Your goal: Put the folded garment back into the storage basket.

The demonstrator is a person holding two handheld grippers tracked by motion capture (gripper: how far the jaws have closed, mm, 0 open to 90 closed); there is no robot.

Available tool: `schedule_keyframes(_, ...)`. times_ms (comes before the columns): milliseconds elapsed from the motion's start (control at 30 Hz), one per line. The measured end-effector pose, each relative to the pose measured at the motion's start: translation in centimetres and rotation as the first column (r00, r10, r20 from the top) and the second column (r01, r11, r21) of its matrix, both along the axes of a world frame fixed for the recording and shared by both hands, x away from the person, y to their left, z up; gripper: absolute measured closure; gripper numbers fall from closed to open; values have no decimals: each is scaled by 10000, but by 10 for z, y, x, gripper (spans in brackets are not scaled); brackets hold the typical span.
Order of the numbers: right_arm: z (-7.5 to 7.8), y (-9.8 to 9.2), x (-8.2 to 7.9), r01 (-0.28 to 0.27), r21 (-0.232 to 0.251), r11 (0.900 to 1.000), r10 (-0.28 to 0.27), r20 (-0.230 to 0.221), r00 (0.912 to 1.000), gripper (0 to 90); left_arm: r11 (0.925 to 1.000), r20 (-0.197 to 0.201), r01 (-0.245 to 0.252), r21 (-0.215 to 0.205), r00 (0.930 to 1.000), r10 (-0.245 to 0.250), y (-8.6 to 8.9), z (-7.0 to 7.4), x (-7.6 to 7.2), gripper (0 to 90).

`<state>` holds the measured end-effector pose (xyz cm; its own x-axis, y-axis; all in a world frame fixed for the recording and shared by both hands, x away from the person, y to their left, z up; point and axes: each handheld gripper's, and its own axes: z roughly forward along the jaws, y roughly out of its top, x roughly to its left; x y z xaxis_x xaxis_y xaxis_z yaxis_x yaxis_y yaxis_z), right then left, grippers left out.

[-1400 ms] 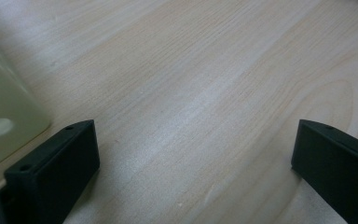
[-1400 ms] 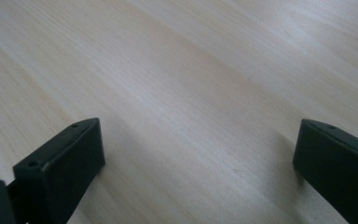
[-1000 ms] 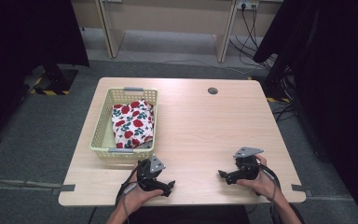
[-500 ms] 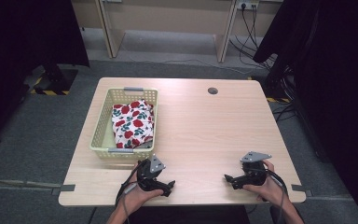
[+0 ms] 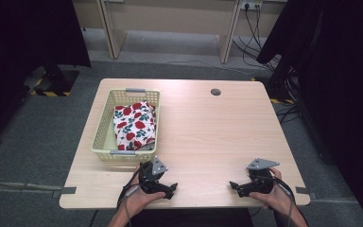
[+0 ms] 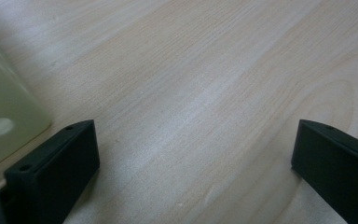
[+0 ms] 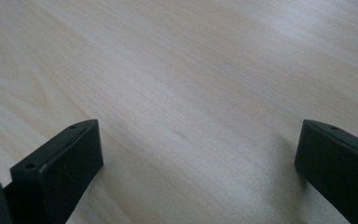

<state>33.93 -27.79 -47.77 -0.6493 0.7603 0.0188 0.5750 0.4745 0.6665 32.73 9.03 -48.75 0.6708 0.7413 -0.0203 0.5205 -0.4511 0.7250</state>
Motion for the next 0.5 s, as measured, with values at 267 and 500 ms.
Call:
schedule_keyframes(267,-2,-1,-10,134,-9,9999,-134,178,9998,11,10000,2,-26,3,10000,26,0,0,1,0)
schedule_keyframes(500,-3,-1,-16,132,-2,9999,-132,292,9995,8,10000,2,-25,4,10000,25,0,0,1,0)
